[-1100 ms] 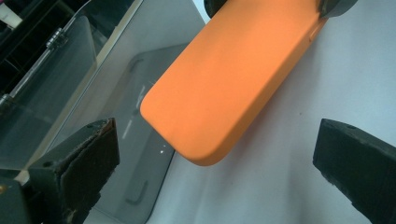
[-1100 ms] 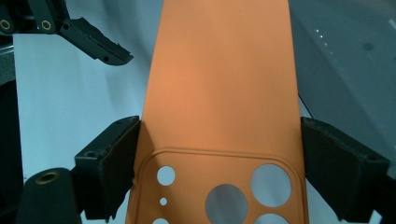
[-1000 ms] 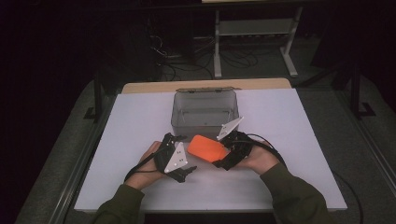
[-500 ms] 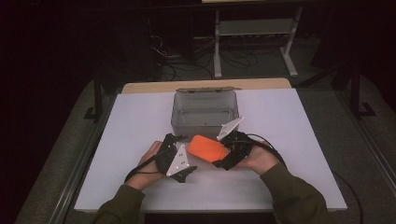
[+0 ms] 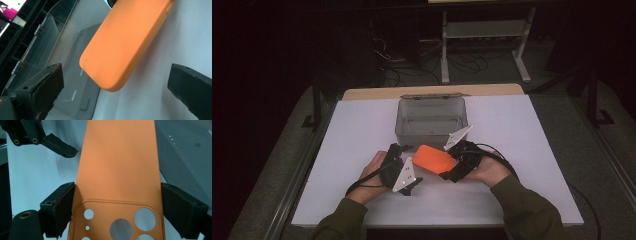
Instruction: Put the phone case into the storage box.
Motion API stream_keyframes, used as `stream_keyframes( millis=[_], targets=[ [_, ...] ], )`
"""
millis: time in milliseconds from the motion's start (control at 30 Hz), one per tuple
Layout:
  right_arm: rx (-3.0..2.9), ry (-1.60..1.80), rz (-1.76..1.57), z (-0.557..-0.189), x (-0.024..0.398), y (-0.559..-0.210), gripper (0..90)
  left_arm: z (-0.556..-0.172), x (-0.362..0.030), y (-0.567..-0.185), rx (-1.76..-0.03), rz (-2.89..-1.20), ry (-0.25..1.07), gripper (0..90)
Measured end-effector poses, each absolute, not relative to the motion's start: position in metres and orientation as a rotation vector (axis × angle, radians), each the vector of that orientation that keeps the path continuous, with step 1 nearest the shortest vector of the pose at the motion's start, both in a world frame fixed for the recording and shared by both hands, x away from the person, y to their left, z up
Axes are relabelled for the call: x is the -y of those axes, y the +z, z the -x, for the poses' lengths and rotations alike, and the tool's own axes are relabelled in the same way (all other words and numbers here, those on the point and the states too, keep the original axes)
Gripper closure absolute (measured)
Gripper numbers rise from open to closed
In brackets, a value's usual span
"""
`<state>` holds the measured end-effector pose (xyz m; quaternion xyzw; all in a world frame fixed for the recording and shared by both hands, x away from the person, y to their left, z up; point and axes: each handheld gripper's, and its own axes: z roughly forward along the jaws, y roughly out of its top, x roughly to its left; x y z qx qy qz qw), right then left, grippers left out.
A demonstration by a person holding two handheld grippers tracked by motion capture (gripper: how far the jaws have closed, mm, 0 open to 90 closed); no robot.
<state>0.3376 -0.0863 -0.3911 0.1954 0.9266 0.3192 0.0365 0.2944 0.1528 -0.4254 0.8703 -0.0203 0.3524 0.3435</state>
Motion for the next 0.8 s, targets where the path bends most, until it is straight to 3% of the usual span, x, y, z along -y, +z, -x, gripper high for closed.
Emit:
stream_keyframes(
  millis=[800],
  targets=[
    [-2.845, 0.979, -0.619, -0.3373, 0.0867, -0.3908, 14.8, -0.2909, -0.1482, -0.4322, 0.154, -2.275, 1.050, 0.0]
  ],
)
